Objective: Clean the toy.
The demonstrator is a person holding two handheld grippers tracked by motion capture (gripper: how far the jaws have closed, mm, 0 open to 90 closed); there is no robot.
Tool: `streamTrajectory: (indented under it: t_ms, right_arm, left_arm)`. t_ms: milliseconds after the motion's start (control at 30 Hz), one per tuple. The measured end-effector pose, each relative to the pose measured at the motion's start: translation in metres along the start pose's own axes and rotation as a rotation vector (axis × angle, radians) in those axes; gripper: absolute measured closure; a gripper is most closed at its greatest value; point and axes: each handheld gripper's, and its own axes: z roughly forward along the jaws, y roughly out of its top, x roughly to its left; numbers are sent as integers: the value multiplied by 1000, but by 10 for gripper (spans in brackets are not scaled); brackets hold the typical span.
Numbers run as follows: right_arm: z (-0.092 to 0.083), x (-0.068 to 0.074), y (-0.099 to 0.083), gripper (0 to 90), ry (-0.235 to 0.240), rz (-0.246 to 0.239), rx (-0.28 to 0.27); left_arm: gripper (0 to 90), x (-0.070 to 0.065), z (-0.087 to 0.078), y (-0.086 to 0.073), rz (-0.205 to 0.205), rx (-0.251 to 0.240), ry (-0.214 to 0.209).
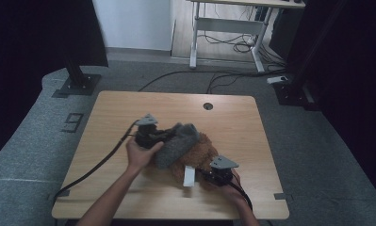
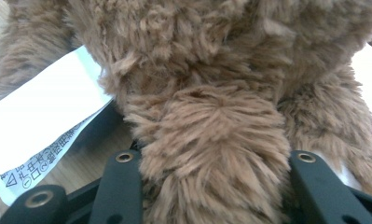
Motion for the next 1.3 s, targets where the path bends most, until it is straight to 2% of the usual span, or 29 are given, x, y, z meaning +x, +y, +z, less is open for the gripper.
streamTrajectory:
  t_ms: [100, 167, 300, 333, 367, 467, 567, 667, 767, 867, 1033, 1100, 1200, 1300]
  right_arm:
    - [1, -1, 0, 572, -3, -6, 8]
    - [3, -1, -2, 573, -15, 1, 37]
    - [3, -1, -3, 572, -9, 1, 37]
    - [3, -1, -2, 572, -9, -2, 37]
    - [3, -1, -1, 572, -10, -4, 38]
    - [2, -2, -2, 571, -6, 9, 40]
    - [2, -1, -1, 569, -7, 3, 40]
    - [2, 1, 0, 569, -9, -4, 42]
    - [1, 1, -1, 569, -8, 0, 44]
    - [1, 0, -1, 570, -9, 1, 44]
    - [1, -1, -1, 571, -10, 3, 44]
    - [1, -1, -1, 570, -10, 5, 45]
    - [1, -2, -1, 571, -11, 6, 45]
    - [1, -2, -1, 570, -8, 9, 44]
  left_arm:
    - [864, -14, 26, -7, 35, 39, 8]
    - [864, -19, 32, -10, 53, 37, 22]
    - [866, -10, 22, -12, 64, 37, 42]
    - [867, -8, 18, -13, 70, 40, 59]
    - [866, -3, 12, -14, 80, 48, 93]
    - [866, 13, -4, -22, 78, 53, 144]
    - [866, 28, -22, -33, 34, 35, 142]
    - [865, 40, -43, -43, 5, 0, 162]
    - [865, 54, -65, -53, -22, -25, 210]
    - [865, 74, -78, -72, -81, 2, 257]
    - [865, 107, -78, -114, -155, 116, 318]
    - [865, 118, -79, -126, -192, 142, 340]
    - [865, 128, -90, -130, -224, 130, 358]
    - [865, 124, -110, -114, -219, 51, 367]
